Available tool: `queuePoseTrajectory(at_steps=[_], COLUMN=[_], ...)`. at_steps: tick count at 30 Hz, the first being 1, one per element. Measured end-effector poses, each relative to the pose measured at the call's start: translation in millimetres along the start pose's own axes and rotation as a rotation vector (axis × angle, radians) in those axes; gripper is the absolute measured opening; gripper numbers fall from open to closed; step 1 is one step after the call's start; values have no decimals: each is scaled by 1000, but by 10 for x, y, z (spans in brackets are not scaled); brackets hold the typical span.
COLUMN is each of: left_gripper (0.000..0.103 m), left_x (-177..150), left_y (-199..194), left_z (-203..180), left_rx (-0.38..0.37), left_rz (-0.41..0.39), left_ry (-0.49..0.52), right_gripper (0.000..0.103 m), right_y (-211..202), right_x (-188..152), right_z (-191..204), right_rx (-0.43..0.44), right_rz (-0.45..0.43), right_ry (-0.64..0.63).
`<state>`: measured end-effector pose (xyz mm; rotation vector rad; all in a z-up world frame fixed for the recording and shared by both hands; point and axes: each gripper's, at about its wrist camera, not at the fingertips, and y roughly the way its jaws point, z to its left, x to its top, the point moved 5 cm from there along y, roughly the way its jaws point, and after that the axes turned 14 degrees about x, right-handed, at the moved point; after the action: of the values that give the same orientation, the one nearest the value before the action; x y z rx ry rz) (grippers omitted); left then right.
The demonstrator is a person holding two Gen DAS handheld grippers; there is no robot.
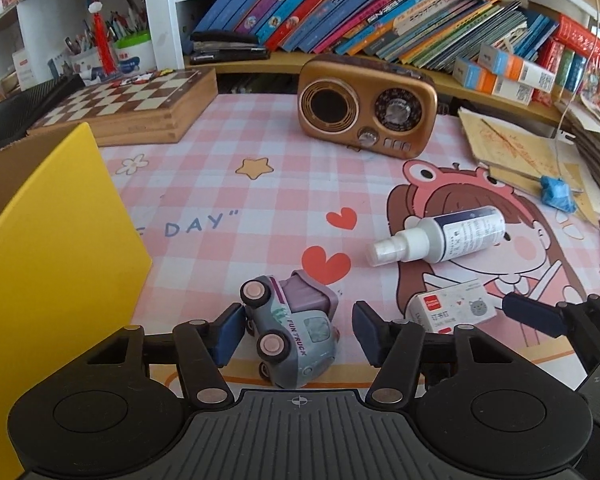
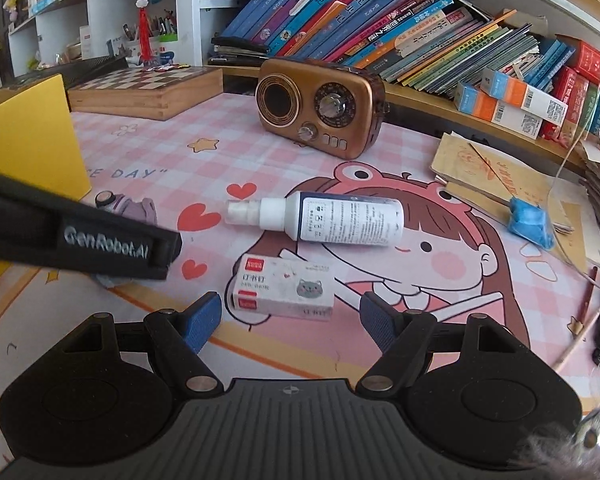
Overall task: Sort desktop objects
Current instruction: 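Move the left tool to the grey toy truck while the right tool approaches the white staple box, then grasp the grey toy truck with the left tool while the right tool grasps the staple box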
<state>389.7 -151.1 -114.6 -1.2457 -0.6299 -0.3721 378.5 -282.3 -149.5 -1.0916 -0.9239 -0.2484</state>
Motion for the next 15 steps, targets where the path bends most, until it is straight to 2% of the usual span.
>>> queuePoseTrajectory(at_steps=[2,9,10,12,15], left_gripper=[48,48,48,48,48], left_x=[-1,1,3,8,22], left_y=[38,55,54,31,-26], left_z=[7,37,37,41,54], left_rx=[10,9,9,7,0], left_rz=[11,7,7,3,-6], left_ry=[-3,-12,-13,-17,-27], right_gripper=[75,70,68,53,53], right_y=[21,67,68,61,37], right_x=[15,50,53,59,70], right_z=[-11,-35,-37,-36,-19], right_rx=[2,10,14,29,24], right_rz=[-5,-16,-17,-23,-16], right_ry=[8,17,19,18,6])
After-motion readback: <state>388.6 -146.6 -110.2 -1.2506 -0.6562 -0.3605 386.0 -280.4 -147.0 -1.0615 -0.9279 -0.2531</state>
